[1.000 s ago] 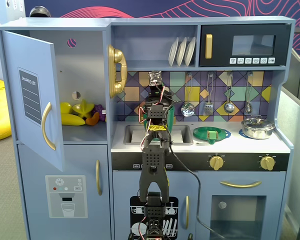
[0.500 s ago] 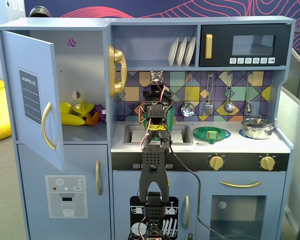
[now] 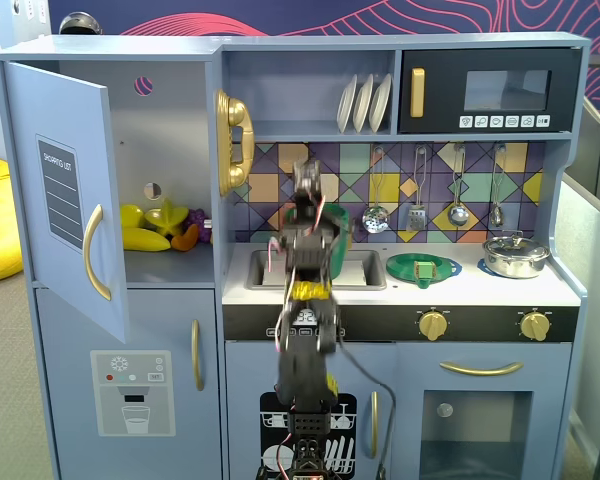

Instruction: Pick up the green pineapple from the left cabinet and place it in the green recipient

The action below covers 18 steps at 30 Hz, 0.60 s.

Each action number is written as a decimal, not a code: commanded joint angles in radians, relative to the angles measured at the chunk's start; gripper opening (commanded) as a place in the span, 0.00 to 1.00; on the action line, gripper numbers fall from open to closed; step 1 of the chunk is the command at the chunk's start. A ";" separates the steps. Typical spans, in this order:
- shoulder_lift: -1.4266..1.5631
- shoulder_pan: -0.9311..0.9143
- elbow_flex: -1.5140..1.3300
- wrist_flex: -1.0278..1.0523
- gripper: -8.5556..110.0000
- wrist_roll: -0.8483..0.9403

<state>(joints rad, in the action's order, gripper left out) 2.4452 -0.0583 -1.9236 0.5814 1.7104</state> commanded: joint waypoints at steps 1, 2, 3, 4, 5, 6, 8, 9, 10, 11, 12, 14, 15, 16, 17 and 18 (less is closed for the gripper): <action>0.311 -0.031 -0.327 0.121 0.25 -0.025; 0.365 -0.037 -0.399 0.153 0.25 -0.012; 0.417 -0.037 -0.472 0.179 0.25 -0.028; 0.462 -0.034 -0.538 0.206 0.25 -0.063; 0.497 -0.037 -0.601 0.235 0.24 -0.074; 0.532 -0.041 -0.673 0.253 0.24 -0.066; 0.601 -0.046 -0.828 0.256 0.22 -0.075; 0.635 -0.051 -0.894 0.264 0.21 -0.083; 0.672 -0.057 -0.957 0.284 0.21 -0.083; 0.699 -0.061 -1.005 0.314 0.21 -0.078; 0.718 -0.067 -1.043 0.353 0.21 -0.067; 0.732 -0.077 -1.074 0.497 0.23 0.054; 0.732 -0.074 -1.074 0.566 0.23 0.077; 0.732 -0.072 -1.074 0.607 0.23 0.048; 0.732 -0.071 -1.074 0.647 0.23 0.015; 0.732 -0.071 -1.074 0.686 0.23 -0.017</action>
<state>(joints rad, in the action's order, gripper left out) 3.1569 -0.1181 -2.9928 1.1305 1.7349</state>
